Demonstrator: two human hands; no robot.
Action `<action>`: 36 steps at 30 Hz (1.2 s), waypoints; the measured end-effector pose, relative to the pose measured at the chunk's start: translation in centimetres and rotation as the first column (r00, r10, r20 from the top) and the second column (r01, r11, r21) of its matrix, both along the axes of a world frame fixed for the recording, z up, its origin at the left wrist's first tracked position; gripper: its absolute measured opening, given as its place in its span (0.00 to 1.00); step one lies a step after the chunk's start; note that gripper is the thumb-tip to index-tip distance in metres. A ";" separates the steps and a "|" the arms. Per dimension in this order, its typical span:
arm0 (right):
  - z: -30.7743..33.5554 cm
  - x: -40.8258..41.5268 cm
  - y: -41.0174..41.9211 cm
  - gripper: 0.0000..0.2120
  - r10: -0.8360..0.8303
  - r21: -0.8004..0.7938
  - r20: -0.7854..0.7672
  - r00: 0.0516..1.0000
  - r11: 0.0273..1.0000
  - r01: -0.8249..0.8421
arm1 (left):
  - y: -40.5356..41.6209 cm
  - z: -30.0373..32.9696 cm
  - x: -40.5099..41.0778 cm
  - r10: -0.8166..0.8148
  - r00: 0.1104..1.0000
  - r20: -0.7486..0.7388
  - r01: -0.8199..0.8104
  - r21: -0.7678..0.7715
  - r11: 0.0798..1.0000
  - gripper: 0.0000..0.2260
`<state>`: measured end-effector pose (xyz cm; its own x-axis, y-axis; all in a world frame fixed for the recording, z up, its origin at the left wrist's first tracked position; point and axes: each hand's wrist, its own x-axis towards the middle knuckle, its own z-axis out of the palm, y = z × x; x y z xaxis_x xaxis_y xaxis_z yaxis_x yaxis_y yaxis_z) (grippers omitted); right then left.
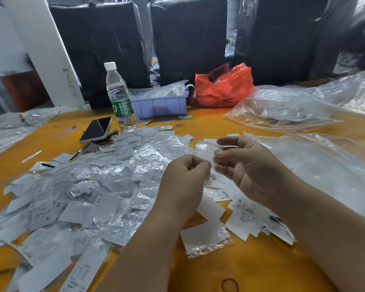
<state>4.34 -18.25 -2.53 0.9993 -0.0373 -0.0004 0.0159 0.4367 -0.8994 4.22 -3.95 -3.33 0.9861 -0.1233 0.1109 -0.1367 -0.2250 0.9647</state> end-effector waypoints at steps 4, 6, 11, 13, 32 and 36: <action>-0.1 -0.3 -0.1 0.19 0.036 -0.147 -0.121 0.992 0.988 -0.053 | 0.2 -0.1 0.0 -0.018 1.000 -0.001 0.018 0.003 1.000 0.09; 0.0 -0.4 -0.1 0.21 0.041 -0.226 -0.145 0.989 0.971 -0.074 | 0.3 0.0 -0.1 -0.037 0.999 0.008 0.037 -0.002 0.999 0.09; 0.0 -0.3 -0.3 0.20 -0.002 -0.251 -0.087 0.996 0.968 -0.021 | 0.6 0.1 0.0 -0.055 0.998 0.029 0.056 -0.016 0.998 0.08; -0.1 -0.3 -0.3 0.19 -0.042 -0.231 -0.062 0.997 0.973 0.026 | 0.6 0.0 0.1 -0.067 0.997 0.043 0.068 -0.018 0.998 0.06; 0.0 -0.1 -1.1 0.18 -0.116 -0.054 0.071 0.991 0.991 0.120 | 0.6 0.0 -0.1 -0.078 0.990 0.120 0.074 0.040 0.997 0.08; 0.1 -0.1 -1.1 0.20 -0.152 -0.074 0.064 0.986 0.985 0.156 | 0.6 0.0 0.0 -0.071 0.995 0.076 0.068 0.048 0.997 0.08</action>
<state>4.20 -19.30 -2.42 0.9798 -0.1885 0.0661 0.1304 0.3531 -0.9265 4.23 -3.40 -3.34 0.9637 -0.1980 0.1792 -0.2272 -0.2554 0.9397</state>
